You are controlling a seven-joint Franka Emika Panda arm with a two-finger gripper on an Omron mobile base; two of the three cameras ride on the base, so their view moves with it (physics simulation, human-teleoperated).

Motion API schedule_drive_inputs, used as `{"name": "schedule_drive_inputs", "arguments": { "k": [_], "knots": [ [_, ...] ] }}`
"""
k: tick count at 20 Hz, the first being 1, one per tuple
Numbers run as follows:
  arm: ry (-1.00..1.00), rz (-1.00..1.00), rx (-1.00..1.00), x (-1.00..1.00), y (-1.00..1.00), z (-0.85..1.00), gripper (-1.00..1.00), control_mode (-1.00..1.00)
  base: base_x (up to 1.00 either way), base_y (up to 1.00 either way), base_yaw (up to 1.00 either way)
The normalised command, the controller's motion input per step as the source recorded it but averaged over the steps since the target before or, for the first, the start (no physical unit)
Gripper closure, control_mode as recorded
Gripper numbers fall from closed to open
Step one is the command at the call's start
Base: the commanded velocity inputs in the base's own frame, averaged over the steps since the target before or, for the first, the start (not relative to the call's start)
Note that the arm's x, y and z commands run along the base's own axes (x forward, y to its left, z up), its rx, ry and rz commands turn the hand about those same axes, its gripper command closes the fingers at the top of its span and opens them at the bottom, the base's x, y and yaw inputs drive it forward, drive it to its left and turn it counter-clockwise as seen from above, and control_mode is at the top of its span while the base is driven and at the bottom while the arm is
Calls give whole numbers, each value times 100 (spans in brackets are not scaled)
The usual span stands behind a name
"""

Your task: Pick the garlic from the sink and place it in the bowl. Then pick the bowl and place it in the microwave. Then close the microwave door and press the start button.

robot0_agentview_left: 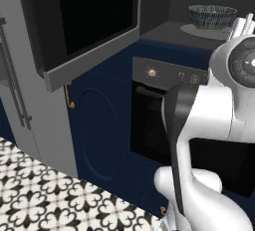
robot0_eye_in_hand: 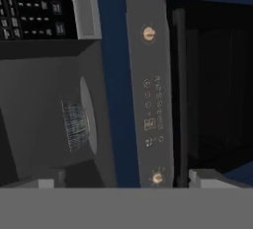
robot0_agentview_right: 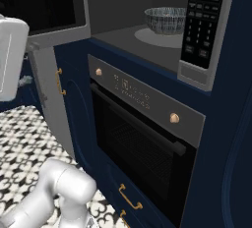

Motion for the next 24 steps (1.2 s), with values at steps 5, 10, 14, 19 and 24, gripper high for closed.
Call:
{"name": "schedule_drive_inputs", "arguments": {
  "k": [5, 10, 14, 19, 24],
  "knots": [
    [-2, -7, -8, -29, 98, -92, -100, -100, 0, 0, 0],
    [-17, -8, -3, 12, 100, -64, -100, -100, 0, 0, 0],
    [-8, -13, 0, 28, 100, -53, -100, -100, 0, 0, 0],
    [-1, -11, -1, 27, 100, -37, -100, -100, 0, 0, 0],
    [0, -6, -2, 45, 100, -37, -100, -100, 0, 0, 0]
  ]
}}
